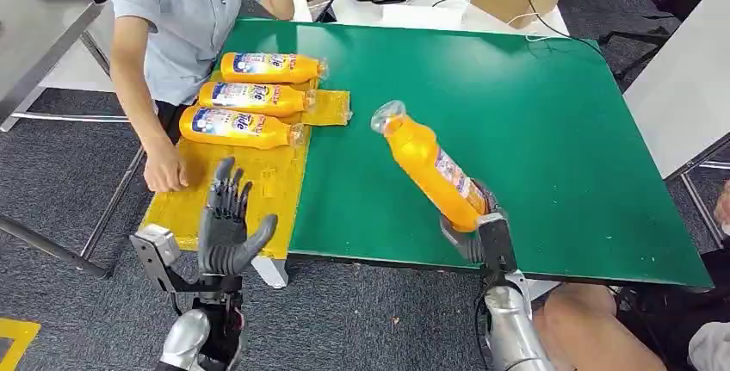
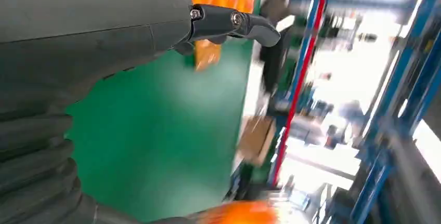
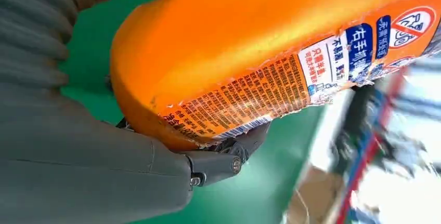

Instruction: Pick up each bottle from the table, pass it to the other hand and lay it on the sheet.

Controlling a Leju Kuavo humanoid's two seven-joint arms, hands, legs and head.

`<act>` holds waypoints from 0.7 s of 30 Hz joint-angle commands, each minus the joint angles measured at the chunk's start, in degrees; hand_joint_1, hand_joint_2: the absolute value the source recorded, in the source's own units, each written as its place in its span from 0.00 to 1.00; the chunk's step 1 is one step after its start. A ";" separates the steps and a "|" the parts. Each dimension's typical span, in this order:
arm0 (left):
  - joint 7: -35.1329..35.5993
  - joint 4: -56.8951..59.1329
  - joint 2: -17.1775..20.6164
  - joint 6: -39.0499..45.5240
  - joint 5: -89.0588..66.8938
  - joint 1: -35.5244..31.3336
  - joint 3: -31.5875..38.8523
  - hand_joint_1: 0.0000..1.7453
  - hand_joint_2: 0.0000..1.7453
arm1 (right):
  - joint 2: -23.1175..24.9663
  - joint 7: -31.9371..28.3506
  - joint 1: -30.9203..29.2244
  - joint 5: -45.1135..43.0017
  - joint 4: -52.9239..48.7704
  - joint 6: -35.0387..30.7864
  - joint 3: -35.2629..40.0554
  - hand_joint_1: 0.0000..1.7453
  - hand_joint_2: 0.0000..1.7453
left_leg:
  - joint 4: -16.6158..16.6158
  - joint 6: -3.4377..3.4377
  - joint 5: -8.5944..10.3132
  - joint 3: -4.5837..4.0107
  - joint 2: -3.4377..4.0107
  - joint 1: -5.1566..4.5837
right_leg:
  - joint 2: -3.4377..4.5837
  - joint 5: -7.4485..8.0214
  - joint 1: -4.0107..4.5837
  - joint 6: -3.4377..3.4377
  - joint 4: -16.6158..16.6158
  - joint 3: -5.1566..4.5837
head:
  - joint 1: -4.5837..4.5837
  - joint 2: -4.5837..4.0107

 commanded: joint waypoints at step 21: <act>-1.09 1.85 0.04 -4.70 -3.90 -3.27 -11.48 0.00 1.00 | 3.33 -4.37 1.38 13.71 -0.53 0.00 31.98 1.00 1.00 | -0.07 -0.06 -0.02 0.16 0.03 0.03 | -0.04 -0.04 0.03 -0.09 -0.06 0.17 | 0.02 0.02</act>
